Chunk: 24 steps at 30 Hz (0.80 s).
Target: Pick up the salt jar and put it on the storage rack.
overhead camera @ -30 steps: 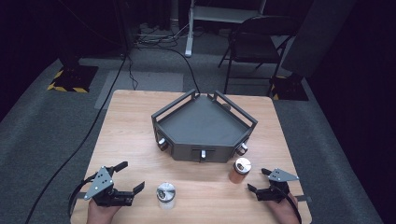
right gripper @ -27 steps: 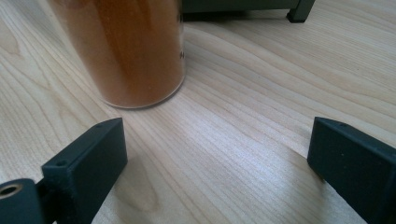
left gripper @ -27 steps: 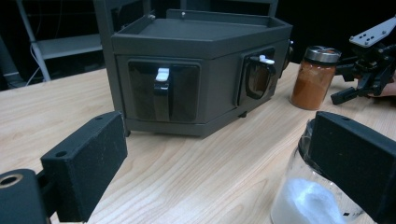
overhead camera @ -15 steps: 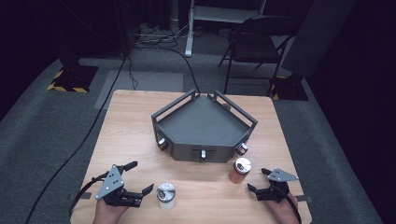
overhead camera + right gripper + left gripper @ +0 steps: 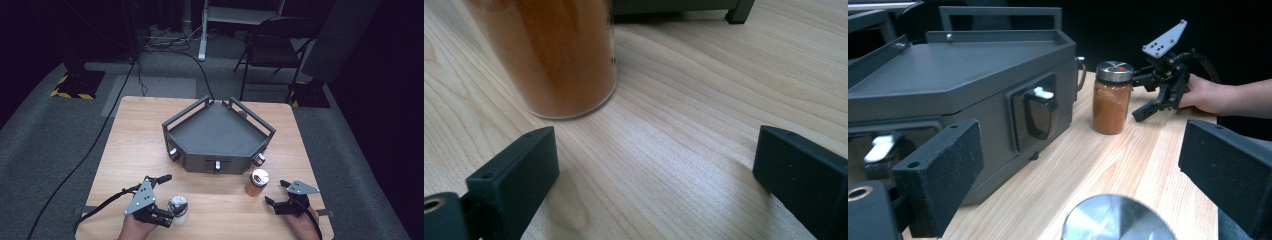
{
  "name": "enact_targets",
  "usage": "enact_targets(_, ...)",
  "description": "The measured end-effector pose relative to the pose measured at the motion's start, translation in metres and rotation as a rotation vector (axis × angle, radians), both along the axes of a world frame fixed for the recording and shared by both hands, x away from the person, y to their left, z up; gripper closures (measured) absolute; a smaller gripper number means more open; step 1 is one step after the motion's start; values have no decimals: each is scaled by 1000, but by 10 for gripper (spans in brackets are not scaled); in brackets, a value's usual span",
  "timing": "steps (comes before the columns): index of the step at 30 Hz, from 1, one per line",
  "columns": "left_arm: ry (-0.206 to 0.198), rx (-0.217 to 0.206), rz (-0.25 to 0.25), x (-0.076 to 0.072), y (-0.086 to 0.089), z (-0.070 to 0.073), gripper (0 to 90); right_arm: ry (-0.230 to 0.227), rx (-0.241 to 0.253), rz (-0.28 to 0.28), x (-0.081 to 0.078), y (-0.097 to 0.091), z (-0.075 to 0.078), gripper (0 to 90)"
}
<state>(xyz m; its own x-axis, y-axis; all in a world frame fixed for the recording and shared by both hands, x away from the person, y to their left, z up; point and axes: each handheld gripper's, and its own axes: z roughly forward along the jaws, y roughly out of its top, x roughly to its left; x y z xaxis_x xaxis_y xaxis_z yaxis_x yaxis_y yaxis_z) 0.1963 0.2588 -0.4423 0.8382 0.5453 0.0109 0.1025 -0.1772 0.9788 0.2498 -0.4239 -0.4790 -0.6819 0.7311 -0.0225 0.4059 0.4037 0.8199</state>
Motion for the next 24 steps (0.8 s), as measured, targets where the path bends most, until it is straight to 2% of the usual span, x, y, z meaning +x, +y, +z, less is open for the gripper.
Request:
enact_targets(1, 2, 2, 0, 0, 0, 0, 42, 0, 0, 0, 0, 0, 0, 43)
enact_targets(2, 8, 21, 11, -4, -2, 0, 47, 0, 0, 0, 0, 0, 0, 43)
enact_targets(7, 21, 43, 22, -13, -3, -5, 57, 1, 0, 2, 0, 0, 0, 44)
enact_targets(9, 34, 82, 33, -16, -7, -6, 59, 2, 0, 3, 1, 0, 0, 43)
enact_targets(11, 40, 80, 30, -16, -7, -10, 59, 2, 0, 3, 1, 0, 0, 43)
enact_targets(12, 79, 79, 30, -14, -8, -15, 56, 2, 0, 3, 1, 0, 0, 44)
enact_targets(13, 91, 89, 30, -13, -8, -17, 53, 2, 0, 3, 1, 0, 0, 44)
enact_targets(14, 99, 123, 36, -13, -10, -16, 53, 2, 0, 3, 1, 0, 0, 44)
enact_targets(15, 99, 123, 36, -13, -10, -16, 51, 2, 0, 3, 1, 0, 0, 44)
enact_targets(17, 100, 176, 38, -13, -15, -16, 52, 2, 0, 3, 1, 0, 0, 44)
enact_targets(19, 103, 198, 27, -11, -19, -20, 53, 2, 0, 4, 1, 0, 0, 44)
enact_targets(22, 135, 229, 8, -7, -26, -25, 71, 2, -1, 4, 1, 0, 0, 44)
enact_targets(24, 141, 238, 7, -6, -27, -25, 98, 2, -1, 5, 1, 0, 0, 44)
